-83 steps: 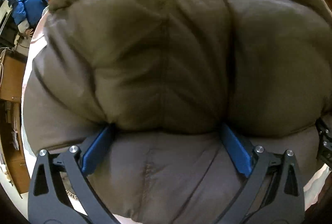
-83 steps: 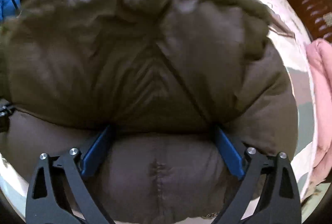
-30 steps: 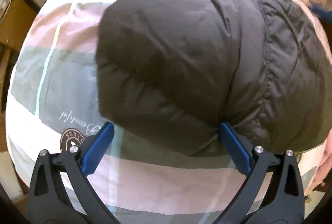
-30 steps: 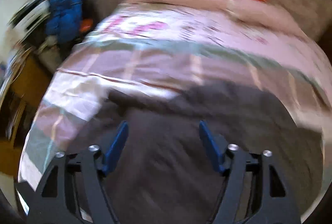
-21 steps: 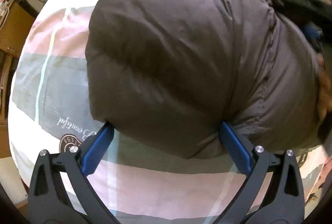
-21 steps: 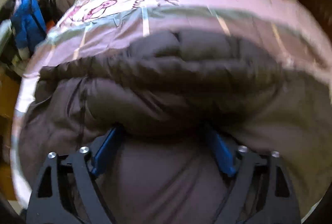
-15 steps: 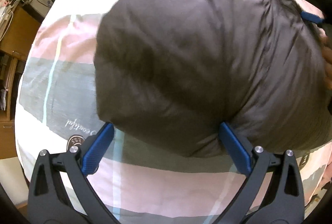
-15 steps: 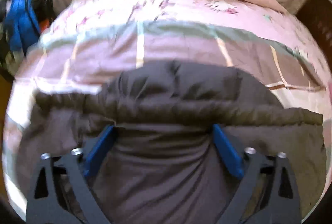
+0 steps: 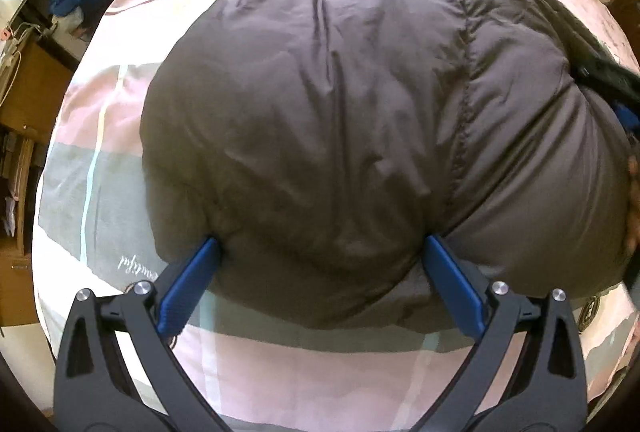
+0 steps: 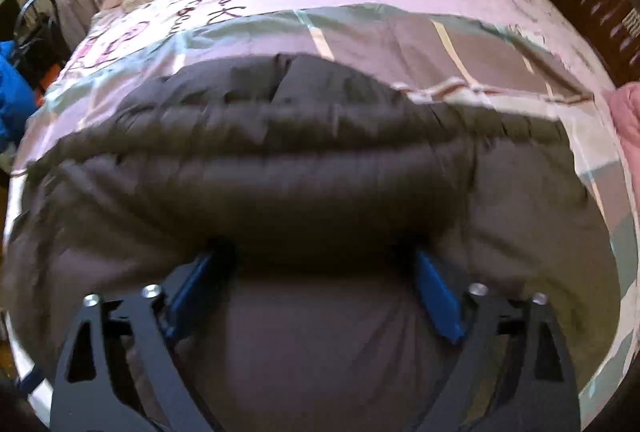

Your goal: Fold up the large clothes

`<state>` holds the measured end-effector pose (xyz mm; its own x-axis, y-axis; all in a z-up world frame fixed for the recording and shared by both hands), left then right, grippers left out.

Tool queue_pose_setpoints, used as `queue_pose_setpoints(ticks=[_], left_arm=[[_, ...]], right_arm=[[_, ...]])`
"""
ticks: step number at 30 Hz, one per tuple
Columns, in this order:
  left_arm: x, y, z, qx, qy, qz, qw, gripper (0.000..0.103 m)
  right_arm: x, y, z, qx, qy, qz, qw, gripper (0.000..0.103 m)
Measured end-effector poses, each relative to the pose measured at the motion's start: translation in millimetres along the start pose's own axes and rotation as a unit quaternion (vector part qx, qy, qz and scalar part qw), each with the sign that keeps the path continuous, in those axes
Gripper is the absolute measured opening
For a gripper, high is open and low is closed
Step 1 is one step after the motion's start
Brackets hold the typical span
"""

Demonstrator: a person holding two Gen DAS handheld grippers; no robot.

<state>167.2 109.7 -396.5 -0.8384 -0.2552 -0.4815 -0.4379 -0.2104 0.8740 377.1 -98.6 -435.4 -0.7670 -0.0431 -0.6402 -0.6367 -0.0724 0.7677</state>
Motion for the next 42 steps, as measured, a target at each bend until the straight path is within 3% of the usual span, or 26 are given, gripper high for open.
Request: queue_pose_setpoints(ticks=[4, 6, 9, 13, 16, 20, 24, 27, 30, 32, 35, 37, 39, 42], left_arm=[[-9, 1, -3, -0.012, -0.011, 0.001, 0.9999, 0.101], [-13, 8, -4, -0.008, -0.006, -0.003, 0.9999, 0.101], [-20, 16, -7, 0.004, 0.002, -0.019, 0.9998, 0.101], [-18, -4, -18, -0.013, -0.026, 0.005, 0.9996, 0.101], [-20, -7, -14, -0.010, -0.021, 0.006, 0.9997, 0.101], [-33, 12, -13, 0.003, -0.018, -0.025, 0.9995, 0.101], [-40, -4, -9, -0.030, -0.062, -0.020, 0.9974, 0.101], [-36, -24, 9, -0.013, -0.044, 0.004, 0.9989, 0.101], [-38, -17, 38, -0.048, -0.035, -0.005, 0.9982, 0.101], [-39, -9, 51, -0.050, -0.013, -0.006, 0.9987, 0.101], [-36, -3, 53, -0.049, 0.001, 0.004, 0.9988, 0.101], [-35, 1, 49, -0.048, -0.005, 0.002, 0.9988, 0.101], [-31, 5, 48, -0.038, 0.004, 0.001, 0.9993, 0.101], [-25, 3, 51, -0.023, 0.025, 0.009, 0.9994, 0.101]], right_arm=[[-19, -10, -11, -0.001, -0.037, 0.009, 0.999, 0.099], [-22, 11, -17, -0.014, -0.060, -0.003, 0.998, 0.084], [-18, 48, -4, -0.070, -0.052, -0.022, 0.996, 0.083], [-2, 25, 15, -0.059, 0.001, 0.019, 0.998, 0.083], [-3, 10, 10, -0.058, -0.024, 0.031, 0.998, 0.087], [-8, 60, -1, -0.099, -0.063, -0.010, 0.993, 0.085], [27, 79, -41, -0.055, -0.031, -0.001, 0.998, 0.085], [58, 74, -102, -0.017, -0.052, 0.018, 0.998, 0.082], [64, 83, -154, 0.070, -0.059, 0.011, 0.996, 0.077], [55, 95, -160, 0.063, -0.087, 0.007, 0.994, 0.077], [25, 111, -112, 0.001, -0.067, -0.019, 0.998, 0.077], [3, 119, -49, -0.069, -0.034, -0.028, 0.997, 0.077], [-12, 119, 13, -0.136, -0.005, -0.020, 0.990, 0.077], [-15, 106, 113, -0.228, 0.025, 0.031, 0.973, 0.077]])
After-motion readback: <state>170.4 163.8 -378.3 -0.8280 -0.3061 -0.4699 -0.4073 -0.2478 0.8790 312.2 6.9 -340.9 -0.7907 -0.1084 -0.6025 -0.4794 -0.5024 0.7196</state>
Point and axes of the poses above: each gripper's, at about its wrist camera, not at the fingertips, and y roughly against the way its jaws point, z to its left, x to its underside, the point moved 5 cm from there along -y, roughly the way its jaws point, and after that the axes turned 15 degrees about -z, right-handed, at the moved point
